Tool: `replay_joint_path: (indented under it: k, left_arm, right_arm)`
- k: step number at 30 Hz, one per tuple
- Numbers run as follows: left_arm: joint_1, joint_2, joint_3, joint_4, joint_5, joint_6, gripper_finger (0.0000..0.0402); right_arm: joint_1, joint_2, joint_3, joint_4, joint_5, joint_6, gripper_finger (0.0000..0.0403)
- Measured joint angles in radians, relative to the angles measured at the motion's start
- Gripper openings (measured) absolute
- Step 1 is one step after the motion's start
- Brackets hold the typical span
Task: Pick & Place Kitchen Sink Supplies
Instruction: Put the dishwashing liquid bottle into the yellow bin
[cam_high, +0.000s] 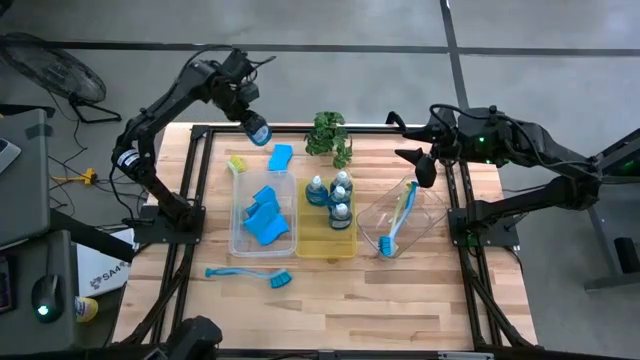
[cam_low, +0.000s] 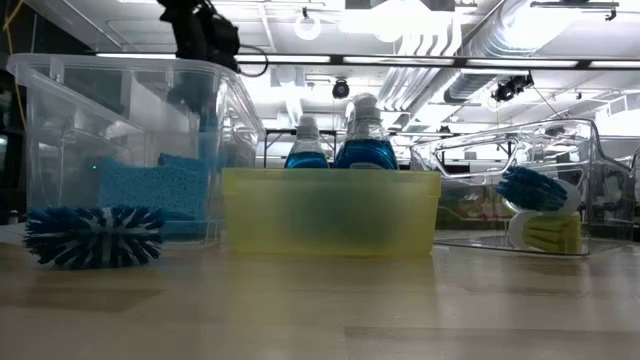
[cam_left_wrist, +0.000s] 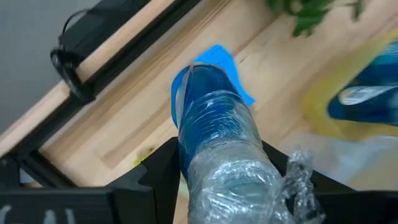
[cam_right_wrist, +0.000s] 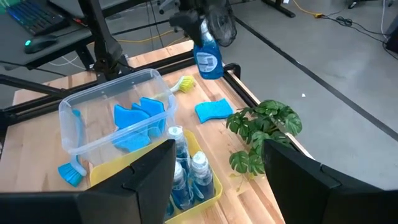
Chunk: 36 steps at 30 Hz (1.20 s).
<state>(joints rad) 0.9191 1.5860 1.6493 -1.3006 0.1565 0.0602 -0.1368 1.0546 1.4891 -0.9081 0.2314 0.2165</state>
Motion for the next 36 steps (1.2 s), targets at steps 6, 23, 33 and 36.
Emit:
replay_joint_path:
  k: [6, 23, 33, 36]
  left_arm:
    - [-0.050, -0.001, 0.100, -0.048, 0.052, 0.015, 0.0163]
    - [-0.277, -0.001, 0.237, -0.109, 0.065, -0.063, 0.0163]
    - [-0.421, -0.001, 0.237, -0.099, 0.065, -0.135, 0.0163]
    - [-0.465, -0.001, 0.237, -0.087, 0.065, -0.148, 0.0163]
  right_arm:
    - [0.000, 0.000, 0.000, 0.000, 0.000, -0.017, 0.0232]
    - [0.000, 0.000, 0.000, 0.000, -0.041, -0.060, 0.0232]
    - [0.000, 0.000, 0.000, 0.000, -0.068, -0.087, 0.0232]
    - [0.000, 0.000, 0.000, 0.000, -0.084, -0.098, 0.0232]
